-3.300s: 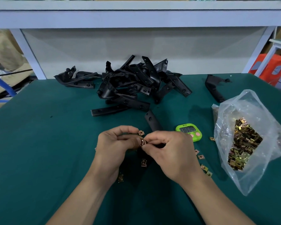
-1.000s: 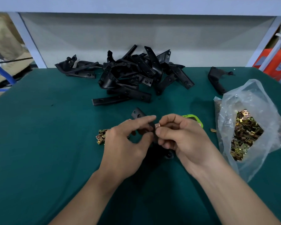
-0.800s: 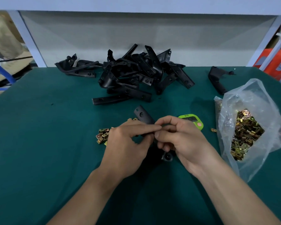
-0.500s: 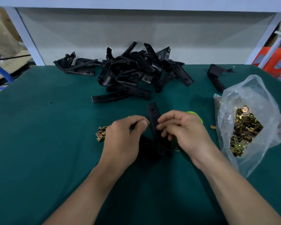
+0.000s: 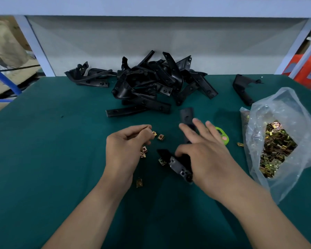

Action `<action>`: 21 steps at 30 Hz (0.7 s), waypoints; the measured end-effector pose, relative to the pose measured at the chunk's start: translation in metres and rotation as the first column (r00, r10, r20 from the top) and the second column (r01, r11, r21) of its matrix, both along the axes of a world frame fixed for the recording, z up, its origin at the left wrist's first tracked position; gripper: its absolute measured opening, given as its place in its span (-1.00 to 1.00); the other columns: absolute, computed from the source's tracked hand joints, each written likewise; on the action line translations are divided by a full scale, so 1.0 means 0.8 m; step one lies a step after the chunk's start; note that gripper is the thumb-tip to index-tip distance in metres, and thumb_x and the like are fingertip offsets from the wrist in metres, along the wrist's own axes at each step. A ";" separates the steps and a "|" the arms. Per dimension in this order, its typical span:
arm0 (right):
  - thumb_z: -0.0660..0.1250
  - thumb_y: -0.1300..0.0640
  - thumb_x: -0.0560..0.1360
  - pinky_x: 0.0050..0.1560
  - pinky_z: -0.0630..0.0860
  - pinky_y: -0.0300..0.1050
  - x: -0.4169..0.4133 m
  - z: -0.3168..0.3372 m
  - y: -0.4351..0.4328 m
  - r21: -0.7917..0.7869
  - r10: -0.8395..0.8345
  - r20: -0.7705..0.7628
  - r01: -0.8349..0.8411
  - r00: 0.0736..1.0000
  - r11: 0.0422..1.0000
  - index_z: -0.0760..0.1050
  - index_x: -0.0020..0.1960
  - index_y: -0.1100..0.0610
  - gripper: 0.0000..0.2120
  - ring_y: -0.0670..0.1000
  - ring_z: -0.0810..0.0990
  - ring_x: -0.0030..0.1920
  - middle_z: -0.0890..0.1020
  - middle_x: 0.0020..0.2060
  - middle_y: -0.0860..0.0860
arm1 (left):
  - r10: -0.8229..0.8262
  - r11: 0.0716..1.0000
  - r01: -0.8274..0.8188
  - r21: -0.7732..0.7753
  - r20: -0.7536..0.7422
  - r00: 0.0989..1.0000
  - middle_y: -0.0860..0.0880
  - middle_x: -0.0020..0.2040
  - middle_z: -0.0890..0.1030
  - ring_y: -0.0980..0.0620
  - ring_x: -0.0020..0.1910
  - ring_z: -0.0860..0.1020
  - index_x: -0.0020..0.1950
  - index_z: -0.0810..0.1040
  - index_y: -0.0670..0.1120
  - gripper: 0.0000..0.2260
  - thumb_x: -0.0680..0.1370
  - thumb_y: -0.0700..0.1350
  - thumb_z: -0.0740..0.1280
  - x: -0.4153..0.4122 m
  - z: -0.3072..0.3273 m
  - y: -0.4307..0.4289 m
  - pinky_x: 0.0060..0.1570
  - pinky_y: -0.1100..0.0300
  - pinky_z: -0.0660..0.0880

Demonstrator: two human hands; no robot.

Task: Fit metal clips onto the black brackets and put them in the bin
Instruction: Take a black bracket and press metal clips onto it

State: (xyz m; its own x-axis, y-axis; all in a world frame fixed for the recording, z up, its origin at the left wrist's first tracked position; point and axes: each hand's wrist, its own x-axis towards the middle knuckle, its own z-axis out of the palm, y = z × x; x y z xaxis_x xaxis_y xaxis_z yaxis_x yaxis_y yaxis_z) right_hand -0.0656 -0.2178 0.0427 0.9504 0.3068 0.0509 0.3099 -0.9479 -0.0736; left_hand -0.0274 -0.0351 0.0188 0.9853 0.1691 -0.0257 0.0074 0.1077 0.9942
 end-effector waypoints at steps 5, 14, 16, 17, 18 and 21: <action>0.20 0.12 0.47 0.58 -0.26 0.13 -0.014 -0.008 0.009 -0.013 -0.129 0.175 0.134 0.976 0.991 0.44 -0.24 0.02 -0.87 0.23 0.17 0.58 0.45 0.47 0.16 | -0.039 0.999 0.039 0.012 -0.009 0.999 -0.06 -0.24 0.73 0.14 -0.32 0.60 -0.17 0.77 0.02 -0.82 0.59 -0.07 0.42 -0.004 0.001 -0.004 -0.31 0.35 0.50; 0.05 0.28 0.45 0.20 0.32 -0.04 -0.004 -0.007 0.020 0.335 -0.327 0.318 0.217 0.890 0.917 0.20 -0.44 0.06 -0.69 0.05 0.35 -0.49 0.28 -0.61 -0.06 | -0.180 0.980 0.176 -0.092 -0.037 0.983 -0.08 -0.26 0.69 0.08 -0.26 0.59 -0.13 0.77 -0.04 -0.75 0.65 -0.12 0.33 -0.006 0.000 -0.010 -0.18 0.24 0.51; 0.10 0.32 0.44 0.04 0.27 -0.10 -0.005 -0.011 0.018 0.357 -0.371 0.307 0.256 0.876 0.899 0.23 -0.44 0.08 -0.69 0.08 0.37 -0.49 0.26 -0.63 -0.03 | -0.194 0.975 0.188 -0.116 -0.045 0.980 -0.05 -0.30 0.65 0.09 -0.27 0.57 -0.11 0.77 -0.05 -0.75 0.65 -0.10 0.32 -0.006 -0.002 -0.009 -0.13 0.17 0.49; 0.12 0.34 0.44 -0.02 0.23 -0.11 -0.005 -0.013 0.017 0.369 -0.388 0.297 0.270 0.872 0.889 0.24 -0.44 0.10 -0.69 0.10 0.36 -0.48 0.25 -0.63 -0.02 | -0.206 0.972 0.198 -0.129 -0.051 0.977 -0.04 -0.31 0.63 0.09 -0.28 0.56 -0.11 0.77 -0.05 -0.74 0.66 -0.10 0.32 -0.006 -0.002 -0.009 -0.14 0.17 0.50; 0.13 0.34 0.45 -0.06 0.22 -0.10 -0.004 -0.015 0.016 0.381 -0.399 0.285 0.279 0.872 0.882 0.25 -0.43 0.11 -0.69 0.11 0.34 -0.45 0.26 -0.62 -0.01 | -0.226 0.966 0.216 -0.145 -0.057 0.973 -0.04 -0.31 0.63 0.10 -0.29 0.56 -0.10 0.77 -0.06 -0.73 0.66 -0.10 0.30 -0.006 -0.002 -0.009 -0.15 0.19 0.51; 0.09 0.31 0.49 -0.01 0.27 -0.06 0.000 -0.020 0.016 0.428 -0.378 0.272 0.240 0.885 0.871 0.26 -0.39 0.11 -0.71 0.11 0.33 -0.35 0.32 -0.57 -0.02 | -0.315 0.930 0.295 -0.219 -0.060 0.947 -0.09 -0.22 0.70 0.07 -0.26 0.62 -0.05 0.77 -0.10 -0.72 0.67 -0.17 0.26 -0.006 -0.001 -0.009 -0.19 0.26 0.57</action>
State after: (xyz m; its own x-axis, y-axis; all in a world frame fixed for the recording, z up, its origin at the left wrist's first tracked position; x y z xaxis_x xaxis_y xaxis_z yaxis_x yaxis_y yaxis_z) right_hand -0.0655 -0.2049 0.0271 0.8943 -0.1078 0.4342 0.0760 -0.9198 -0.3850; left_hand -0.0323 -0.0426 0.0179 0.9800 -0.1574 -0.1214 0.1629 0.2859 0.9443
